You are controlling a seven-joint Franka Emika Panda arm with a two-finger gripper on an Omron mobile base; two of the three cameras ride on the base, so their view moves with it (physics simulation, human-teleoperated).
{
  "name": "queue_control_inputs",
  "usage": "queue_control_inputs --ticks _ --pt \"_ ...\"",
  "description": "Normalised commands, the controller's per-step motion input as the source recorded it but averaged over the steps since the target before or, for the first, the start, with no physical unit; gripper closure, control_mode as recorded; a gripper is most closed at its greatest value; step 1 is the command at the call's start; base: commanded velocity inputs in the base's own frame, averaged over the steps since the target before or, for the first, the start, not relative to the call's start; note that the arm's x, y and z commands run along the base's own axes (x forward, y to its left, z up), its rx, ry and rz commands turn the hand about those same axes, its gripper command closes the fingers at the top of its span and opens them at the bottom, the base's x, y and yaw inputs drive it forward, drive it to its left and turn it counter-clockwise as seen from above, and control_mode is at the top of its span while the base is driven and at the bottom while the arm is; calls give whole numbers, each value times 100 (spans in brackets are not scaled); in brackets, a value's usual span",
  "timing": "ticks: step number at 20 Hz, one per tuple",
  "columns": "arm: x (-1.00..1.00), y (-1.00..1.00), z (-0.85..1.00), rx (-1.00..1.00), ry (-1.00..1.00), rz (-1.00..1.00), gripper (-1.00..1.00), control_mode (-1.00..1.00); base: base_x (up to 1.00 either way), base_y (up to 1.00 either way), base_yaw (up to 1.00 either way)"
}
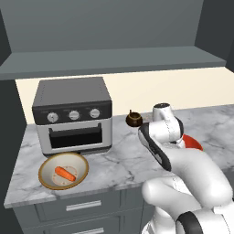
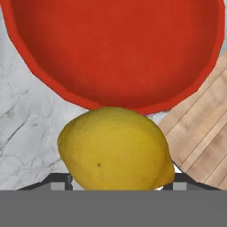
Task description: Pick both bowls and place them on the counter. Then place the lemon in one bowl and place the carrot in the other bowl.
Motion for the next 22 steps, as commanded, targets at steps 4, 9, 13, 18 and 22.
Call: queue_control_inputs --ticks 4,9,13,18,22 --pt "10 -55 13 0 0 -7 100 -100 0 0 0" --pt "20 -55 8 0 0 -5 100 -100 0 0 0" --pt "51 -47 -15 1 3 0 100 -100 0 0 0" --pt "63 -35 -33 6 3 0 100 -100 0 0 0" --pt "19 -5 -32 3 5 0 100 -100 0 0 0"
